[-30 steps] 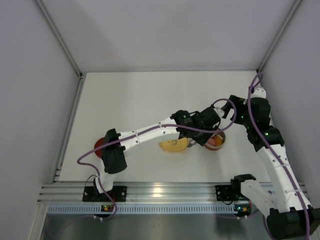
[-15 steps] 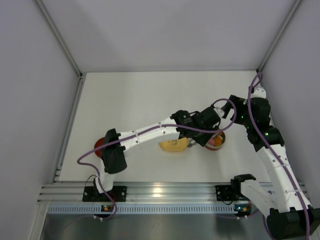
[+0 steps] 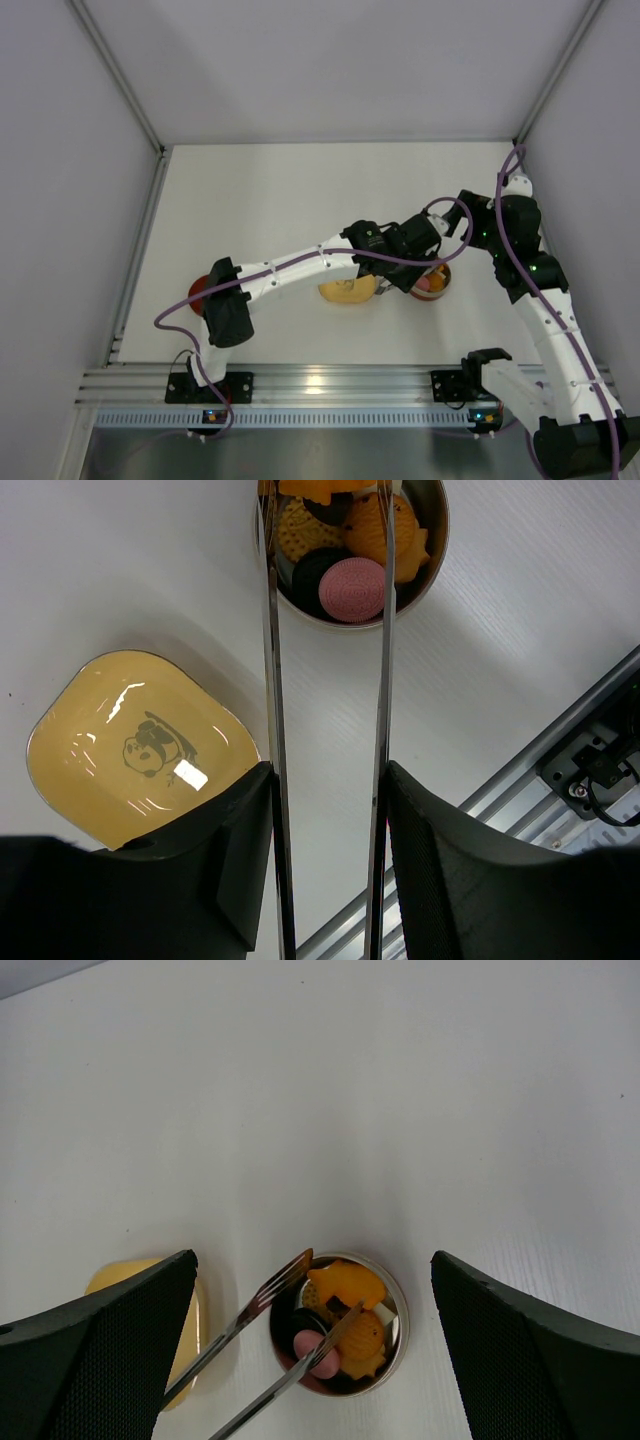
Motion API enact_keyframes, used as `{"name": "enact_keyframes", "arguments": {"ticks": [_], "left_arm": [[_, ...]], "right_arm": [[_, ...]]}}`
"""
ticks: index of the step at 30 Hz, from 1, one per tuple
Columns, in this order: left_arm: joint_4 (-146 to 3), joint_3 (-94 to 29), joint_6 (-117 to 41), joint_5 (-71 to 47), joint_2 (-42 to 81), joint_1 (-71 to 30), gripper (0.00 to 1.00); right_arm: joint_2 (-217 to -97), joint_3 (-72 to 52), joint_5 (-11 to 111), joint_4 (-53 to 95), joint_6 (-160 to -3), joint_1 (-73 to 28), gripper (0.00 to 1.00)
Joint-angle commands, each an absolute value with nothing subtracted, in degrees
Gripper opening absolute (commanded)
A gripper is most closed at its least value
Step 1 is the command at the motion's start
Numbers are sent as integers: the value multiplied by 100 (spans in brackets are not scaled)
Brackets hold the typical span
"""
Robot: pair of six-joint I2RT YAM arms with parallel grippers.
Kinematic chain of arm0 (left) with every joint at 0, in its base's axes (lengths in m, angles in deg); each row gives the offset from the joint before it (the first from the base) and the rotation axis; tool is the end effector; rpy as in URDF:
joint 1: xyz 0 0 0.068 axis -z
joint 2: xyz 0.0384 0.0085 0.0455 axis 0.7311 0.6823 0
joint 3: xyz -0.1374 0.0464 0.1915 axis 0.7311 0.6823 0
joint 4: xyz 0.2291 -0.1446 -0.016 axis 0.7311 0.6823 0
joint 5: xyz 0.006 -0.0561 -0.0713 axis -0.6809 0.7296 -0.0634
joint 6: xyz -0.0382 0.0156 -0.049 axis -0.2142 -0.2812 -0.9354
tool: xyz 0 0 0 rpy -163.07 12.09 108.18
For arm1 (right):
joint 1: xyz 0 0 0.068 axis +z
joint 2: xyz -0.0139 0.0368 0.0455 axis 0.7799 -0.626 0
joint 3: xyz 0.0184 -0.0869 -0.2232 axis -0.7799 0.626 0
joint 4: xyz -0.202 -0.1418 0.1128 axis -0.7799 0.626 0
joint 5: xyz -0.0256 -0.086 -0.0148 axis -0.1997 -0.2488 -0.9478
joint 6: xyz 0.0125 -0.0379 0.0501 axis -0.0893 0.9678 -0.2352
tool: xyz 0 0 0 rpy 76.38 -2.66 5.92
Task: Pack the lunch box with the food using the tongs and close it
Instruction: Place the fake food in the packing box.
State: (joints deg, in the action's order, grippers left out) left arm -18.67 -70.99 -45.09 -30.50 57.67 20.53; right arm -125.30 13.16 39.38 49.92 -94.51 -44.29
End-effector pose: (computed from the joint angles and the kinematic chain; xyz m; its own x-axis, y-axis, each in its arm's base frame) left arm 0.1778 -0.4067 0.2687 -0.5786 0.5556 -0.5971 0.7208 0.6908 -0.0557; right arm 0.2312 0.0256 0.3051 -0.4481 0.2903 -0.8455 0.0859 0.9554 0.2825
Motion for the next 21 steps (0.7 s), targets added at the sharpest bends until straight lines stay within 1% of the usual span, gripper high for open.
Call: {"name": "enact_keyframes", "arguments": {"ticks": [1,5,11,21], "left_arm": [[-2281,-7326,-4437,-3147,5769,2044,51],[-2263,-7335,-4428,-3050,5778,2044,51],[-2228,-7212,-4437,-2998,5673,2044,47],[-2167,-6983,-4481,-2892,5515,2044,46]], "right_arm": [[-12384,1107,4082,5022,-9405,-4439,99],[-12375,1107,4065,5022,-9405,-4439,99],[-12375,1107,4082,5013,-9405,-4439,99],[-12384,1107,4073,5013,-9405,-4439,99]]}}
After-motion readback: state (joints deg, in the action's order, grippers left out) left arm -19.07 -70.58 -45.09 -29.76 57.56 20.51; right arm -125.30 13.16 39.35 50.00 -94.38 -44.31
